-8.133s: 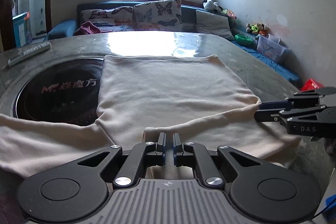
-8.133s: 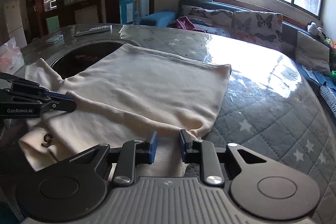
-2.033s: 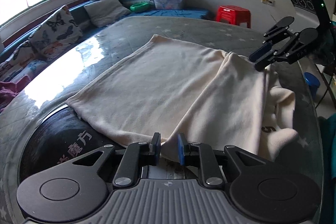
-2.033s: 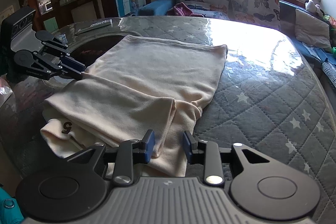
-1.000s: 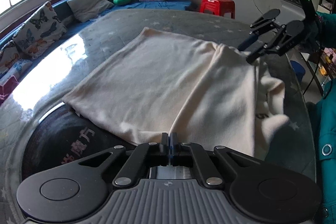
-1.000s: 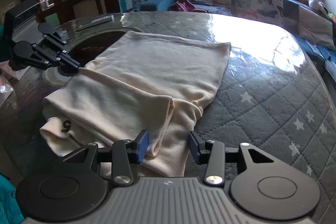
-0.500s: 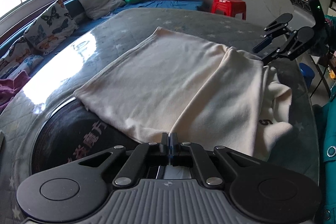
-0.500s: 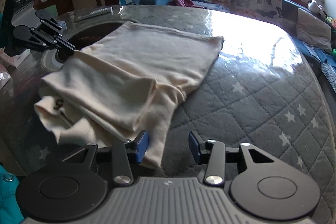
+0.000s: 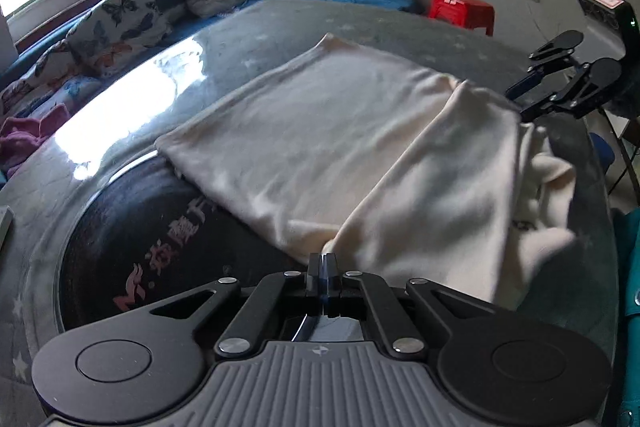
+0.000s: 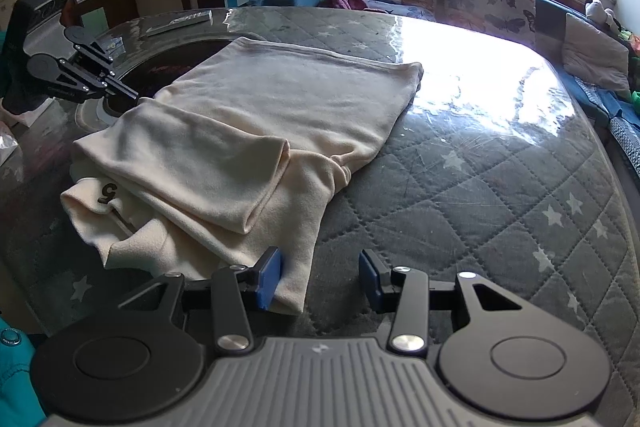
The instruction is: Fold clothes
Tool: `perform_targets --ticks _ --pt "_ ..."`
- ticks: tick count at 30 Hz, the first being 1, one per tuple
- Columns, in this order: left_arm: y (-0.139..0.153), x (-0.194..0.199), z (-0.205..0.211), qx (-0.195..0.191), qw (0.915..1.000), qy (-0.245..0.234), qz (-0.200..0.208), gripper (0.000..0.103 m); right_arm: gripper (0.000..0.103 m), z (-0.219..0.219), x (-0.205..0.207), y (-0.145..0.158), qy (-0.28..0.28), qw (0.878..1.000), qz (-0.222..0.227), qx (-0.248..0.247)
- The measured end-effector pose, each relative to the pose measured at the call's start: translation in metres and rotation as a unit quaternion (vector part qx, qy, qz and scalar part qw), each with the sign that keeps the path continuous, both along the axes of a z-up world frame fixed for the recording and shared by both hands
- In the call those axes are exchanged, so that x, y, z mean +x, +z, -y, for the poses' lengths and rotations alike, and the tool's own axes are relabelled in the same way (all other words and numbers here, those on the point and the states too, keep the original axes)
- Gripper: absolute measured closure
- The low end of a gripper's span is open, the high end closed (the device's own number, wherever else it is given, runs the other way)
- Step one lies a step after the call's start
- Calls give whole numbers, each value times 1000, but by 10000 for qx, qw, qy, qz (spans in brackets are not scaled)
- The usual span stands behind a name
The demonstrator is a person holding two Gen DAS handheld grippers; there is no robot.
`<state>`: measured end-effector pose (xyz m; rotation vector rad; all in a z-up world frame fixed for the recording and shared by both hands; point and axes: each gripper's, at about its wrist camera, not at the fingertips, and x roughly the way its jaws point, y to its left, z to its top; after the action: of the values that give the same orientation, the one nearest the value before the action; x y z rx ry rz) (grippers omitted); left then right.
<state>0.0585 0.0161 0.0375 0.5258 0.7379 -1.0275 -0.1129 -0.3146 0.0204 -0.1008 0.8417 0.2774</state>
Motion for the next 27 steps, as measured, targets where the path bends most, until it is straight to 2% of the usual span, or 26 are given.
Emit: perform_targets --ticks 6,12,17,22,27 --pt "16 -20 17 -299 9995 99 49 101 68 -6 6 19 152 9990 398 104" --pt "4 -53 42 -302 9995 12 -132 98 71 -37 22 23 898 9937 645 190" --pt "-7 -74 42 -183 9991 347 -178 98 75 -48 20 11 1168 9917 530 39" --pt "-6 -88 30 -347 9961 781 -222 97 76 -58 18 -1 1427 9889 405 -119" --pt "6 -89 32 -741 9916 1056 -120 95 76 -58 24 10 1337 9887 672 -111"
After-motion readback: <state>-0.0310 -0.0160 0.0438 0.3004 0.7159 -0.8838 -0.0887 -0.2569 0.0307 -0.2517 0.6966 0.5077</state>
